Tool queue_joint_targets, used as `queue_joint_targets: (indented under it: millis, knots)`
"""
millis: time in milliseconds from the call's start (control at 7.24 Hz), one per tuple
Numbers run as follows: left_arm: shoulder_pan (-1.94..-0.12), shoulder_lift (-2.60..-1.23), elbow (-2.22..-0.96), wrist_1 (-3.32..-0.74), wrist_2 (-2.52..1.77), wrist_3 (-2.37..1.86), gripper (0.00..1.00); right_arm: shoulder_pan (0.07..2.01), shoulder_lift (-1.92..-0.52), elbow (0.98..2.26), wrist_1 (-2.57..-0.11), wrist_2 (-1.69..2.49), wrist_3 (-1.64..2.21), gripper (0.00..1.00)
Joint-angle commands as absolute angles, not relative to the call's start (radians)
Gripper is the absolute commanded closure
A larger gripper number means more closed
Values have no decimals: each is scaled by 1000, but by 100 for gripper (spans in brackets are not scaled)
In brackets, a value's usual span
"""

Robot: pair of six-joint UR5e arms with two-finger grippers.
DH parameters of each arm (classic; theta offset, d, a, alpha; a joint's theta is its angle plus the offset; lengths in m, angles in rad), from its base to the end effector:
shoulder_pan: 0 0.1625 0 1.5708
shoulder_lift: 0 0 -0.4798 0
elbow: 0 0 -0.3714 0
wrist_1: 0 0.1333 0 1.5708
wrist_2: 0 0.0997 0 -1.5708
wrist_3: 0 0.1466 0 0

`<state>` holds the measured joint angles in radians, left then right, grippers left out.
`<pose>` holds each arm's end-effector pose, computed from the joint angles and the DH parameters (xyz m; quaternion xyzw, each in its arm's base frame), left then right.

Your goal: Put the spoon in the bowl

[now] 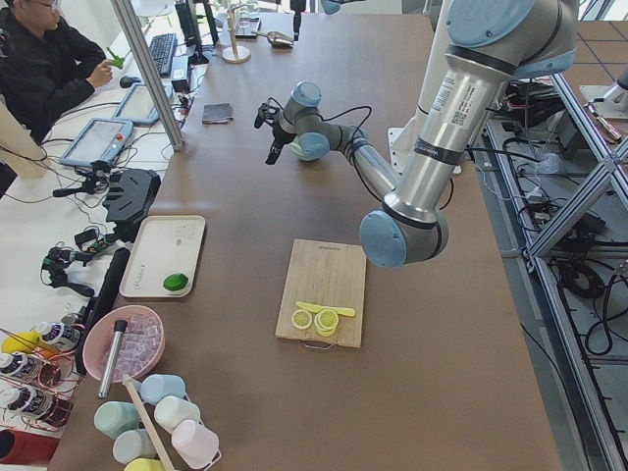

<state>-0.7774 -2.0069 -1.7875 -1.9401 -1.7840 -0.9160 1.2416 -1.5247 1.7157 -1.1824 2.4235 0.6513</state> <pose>0.4072 -0.5442 0.3615 0.2492 0.4278 -0.0012 0.8688 -0.1474 -0.5023 0.5974 0.0429 -0.4721 0.0233 0.8802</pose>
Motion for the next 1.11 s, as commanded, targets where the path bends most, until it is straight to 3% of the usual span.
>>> queue_joint_targets:
  millis: [0,414,967]
  knots:
    - [-989,-1894,-1859,-1807,-1946,-635,2,1293,-1561,1715,-1231,2416,612,0]
    - [-1329,-1654,-1855,-1835,-2127,-272,2,1417,-1630,1706,-1369,2337,277,0]
    - [-1442,-1554,-1714,-1884,-2070,-267,2,1597,-1629,1712,-1678,2298,-157,0]
